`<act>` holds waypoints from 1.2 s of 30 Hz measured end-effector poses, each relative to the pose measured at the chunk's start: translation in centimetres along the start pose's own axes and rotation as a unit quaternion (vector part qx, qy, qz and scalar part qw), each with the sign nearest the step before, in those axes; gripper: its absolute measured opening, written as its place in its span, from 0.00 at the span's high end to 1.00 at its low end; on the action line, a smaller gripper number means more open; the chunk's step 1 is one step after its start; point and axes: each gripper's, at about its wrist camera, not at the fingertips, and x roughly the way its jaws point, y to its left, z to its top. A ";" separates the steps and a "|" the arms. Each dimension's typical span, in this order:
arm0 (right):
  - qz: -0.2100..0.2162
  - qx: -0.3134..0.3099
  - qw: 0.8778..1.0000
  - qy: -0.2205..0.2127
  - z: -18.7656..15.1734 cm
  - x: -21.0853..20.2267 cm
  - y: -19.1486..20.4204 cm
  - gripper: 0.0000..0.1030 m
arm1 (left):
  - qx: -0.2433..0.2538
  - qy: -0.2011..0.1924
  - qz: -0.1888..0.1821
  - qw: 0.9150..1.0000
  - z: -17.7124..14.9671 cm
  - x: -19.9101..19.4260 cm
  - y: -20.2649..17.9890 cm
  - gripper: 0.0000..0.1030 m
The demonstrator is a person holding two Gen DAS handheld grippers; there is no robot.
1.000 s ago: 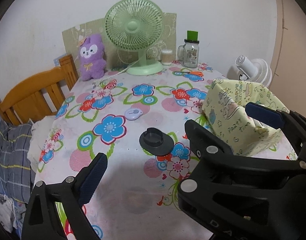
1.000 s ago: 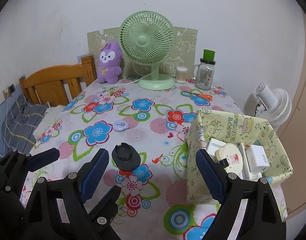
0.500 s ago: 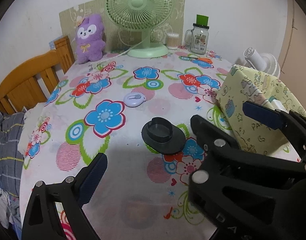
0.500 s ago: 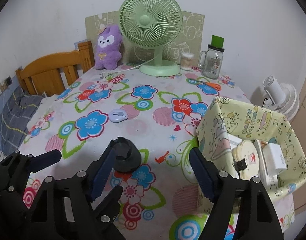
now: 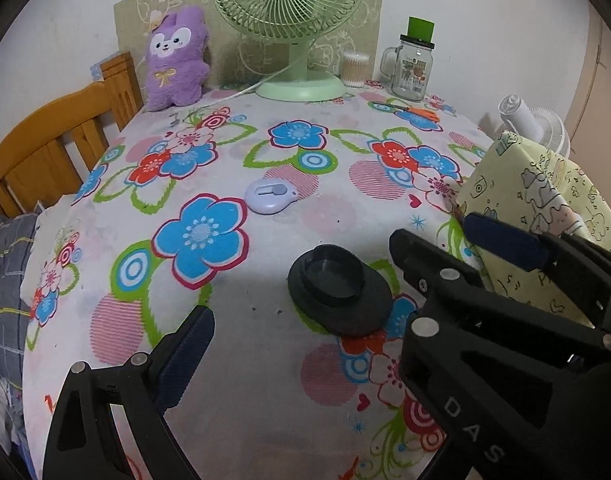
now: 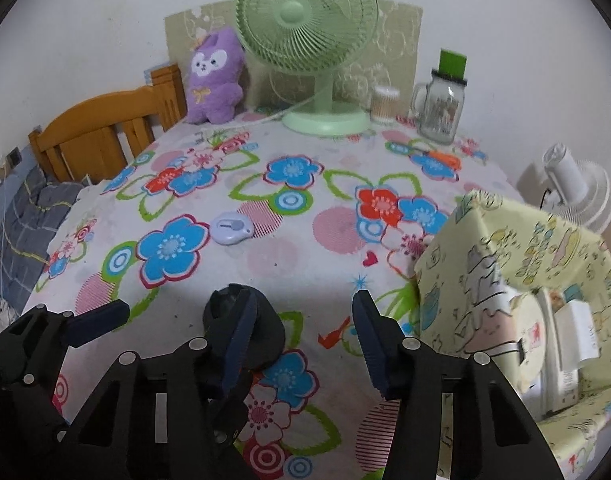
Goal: Organize rigid objects
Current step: 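Move the left tool to the black round object while the right tool approaches it too, then close the left tool on the black round object while the right tool moves to the grey-blue oval item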
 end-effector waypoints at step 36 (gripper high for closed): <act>-0.013 0.052 0.997 0.051 1.1 5.1 0.9 0.47 | 0.005 -0.011 -0.021 1.000 1.3 3.0 2.0 0.50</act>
